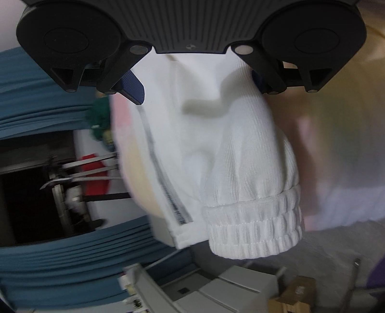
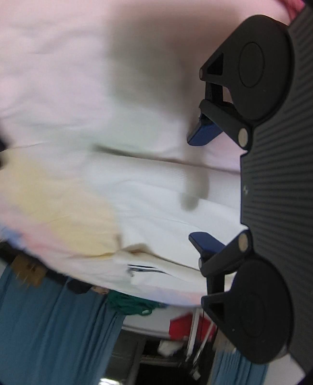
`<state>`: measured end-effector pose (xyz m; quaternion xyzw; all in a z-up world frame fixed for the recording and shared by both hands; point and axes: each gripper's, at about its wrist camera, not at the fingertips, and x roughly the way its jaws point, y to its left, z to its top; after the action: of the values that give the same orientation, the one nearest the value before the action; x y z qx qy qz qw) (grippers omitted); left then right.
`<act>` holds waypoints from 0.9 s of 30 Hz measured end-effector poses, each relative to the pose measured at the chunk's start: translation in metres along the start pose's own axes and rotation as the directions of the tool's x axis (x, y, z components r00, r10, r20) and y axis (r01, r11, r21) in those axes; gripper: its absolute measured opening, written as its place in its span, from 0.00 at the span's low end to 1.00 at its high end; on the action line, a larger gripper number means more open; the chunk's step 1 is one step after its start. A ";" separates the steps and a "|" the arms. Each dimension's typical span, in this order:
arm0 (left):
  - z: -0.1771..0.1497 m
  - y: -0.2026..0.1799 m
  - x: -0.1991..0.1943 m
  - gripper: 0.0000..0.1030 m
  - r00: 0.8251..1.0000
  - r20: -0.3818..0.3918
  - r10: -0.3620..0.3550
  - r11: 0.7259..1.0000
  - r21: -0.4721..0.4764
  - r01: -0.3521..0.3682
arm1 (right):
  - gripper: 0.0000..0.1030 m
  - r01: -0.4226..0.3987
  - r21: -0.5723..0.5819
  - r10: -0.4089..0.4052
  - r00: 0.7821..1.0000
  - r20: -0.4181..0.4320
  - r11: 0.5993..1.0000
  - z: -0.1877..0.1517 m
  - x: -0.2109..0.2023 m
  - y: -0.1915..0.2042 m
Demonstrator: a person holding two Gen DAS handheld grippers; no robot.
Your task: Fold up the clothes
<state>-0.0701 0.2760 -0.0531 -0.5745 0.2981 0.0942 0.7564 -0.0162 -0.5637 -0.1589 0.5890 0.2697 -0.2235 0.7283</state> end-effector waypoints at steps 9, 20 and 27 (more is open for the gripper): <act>0.003 0.014 0.014 0.66 0.999 -0.015 0.041 0.998 -0.043 -0.042 | 0.12 0.088 -0.164 -0.074 0.993 0.094 0.983 0.012 0.034 0.016; 0.009 0.027 0.023 0.37 0.998 -0.004 0.070 0.991 -0.114 -0.070 | 0.05 0.139 -0.258 -0.085 0.974 0.210 0.956 0.010 0.012 0.026; 0.006 0.021 0.011 0.12 0.999 0.032 0.015 0.996 -0.093 -0.012 | 0.05 0.114 -0.226 -0.062 0.973 0.223 0.967 0.009 -0.004 0.018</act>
<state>-0.0692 0.2860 -0.0760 -0.6053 0.2849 0.1226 0.7331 -0.0068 -0.5684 -0.1417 0.4574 0.2405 -0.2841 0.8076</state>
